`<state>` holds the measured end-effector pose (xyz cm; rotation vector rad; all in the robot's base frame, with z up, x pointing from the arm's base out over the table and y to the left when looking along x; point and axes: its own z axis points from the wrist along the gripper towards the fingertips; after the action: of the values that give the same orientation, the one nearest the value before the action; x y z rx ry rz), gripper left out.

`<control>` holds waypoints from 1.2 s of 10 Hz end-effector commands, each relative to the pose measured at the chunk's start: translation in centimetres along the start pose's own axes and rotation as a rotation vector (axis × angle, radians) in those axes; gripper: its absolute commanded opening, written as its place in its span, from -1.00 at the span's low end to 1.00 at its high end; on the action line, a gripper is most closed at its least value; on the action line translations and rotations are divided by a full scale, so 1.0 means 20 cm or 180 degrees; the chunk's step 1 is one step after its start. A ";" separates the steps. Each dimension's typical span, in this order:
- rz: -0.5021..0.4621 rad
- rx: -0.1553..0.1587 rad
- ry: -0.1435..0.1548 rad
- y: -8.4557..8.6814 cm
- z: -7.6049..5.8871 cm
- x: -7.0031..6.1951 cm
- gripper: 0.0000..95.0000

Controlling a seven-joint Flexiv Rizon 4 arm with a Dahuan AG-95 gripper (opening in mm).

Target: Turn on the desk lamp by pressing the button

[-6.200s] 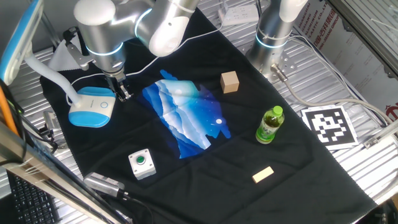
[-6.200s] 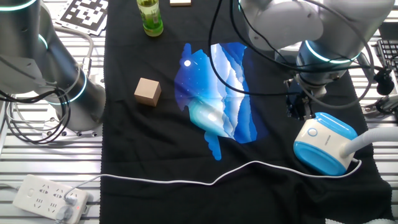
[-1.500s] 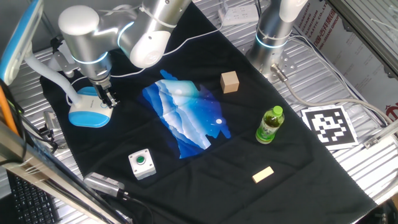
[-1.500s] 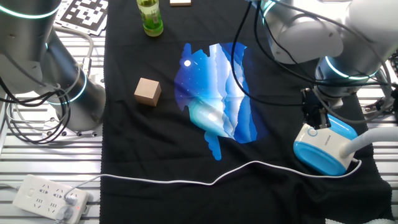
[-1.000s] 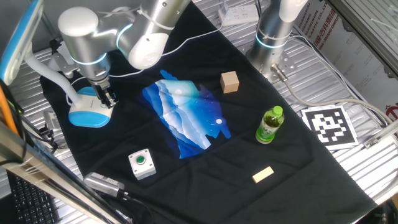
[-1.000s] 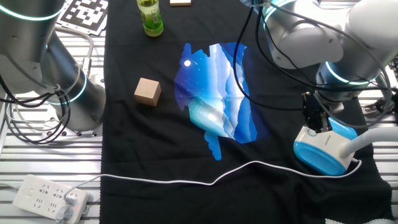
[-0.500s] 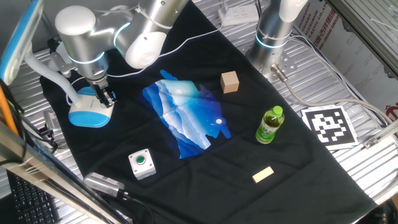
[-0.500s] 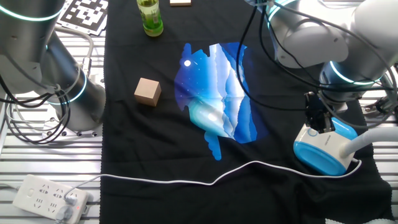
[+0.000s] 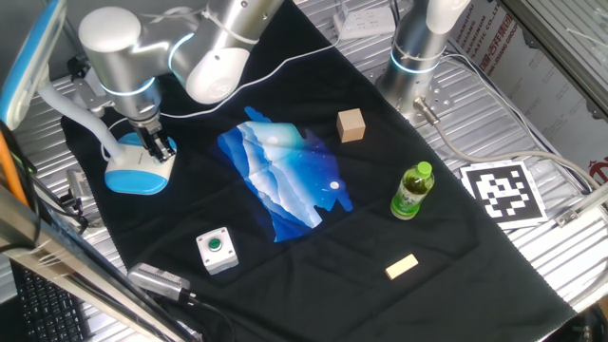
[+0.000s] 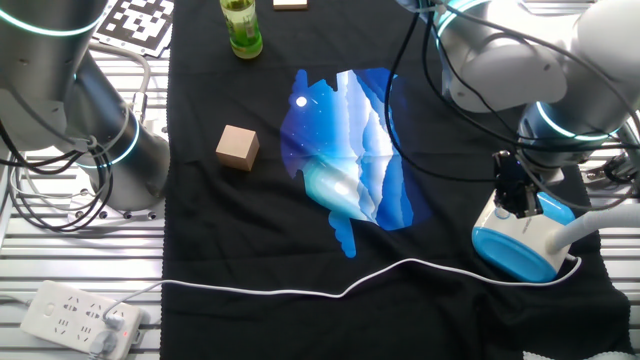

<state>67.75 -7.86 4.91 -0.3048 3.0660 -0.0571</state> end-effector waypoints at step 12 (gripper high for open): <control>-0.0049 0.0000 -0.0003 -0.03 0.02 -0.02 -1.00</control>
<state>68.42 -8.46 4.49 -0.3278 3.0623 -0.0571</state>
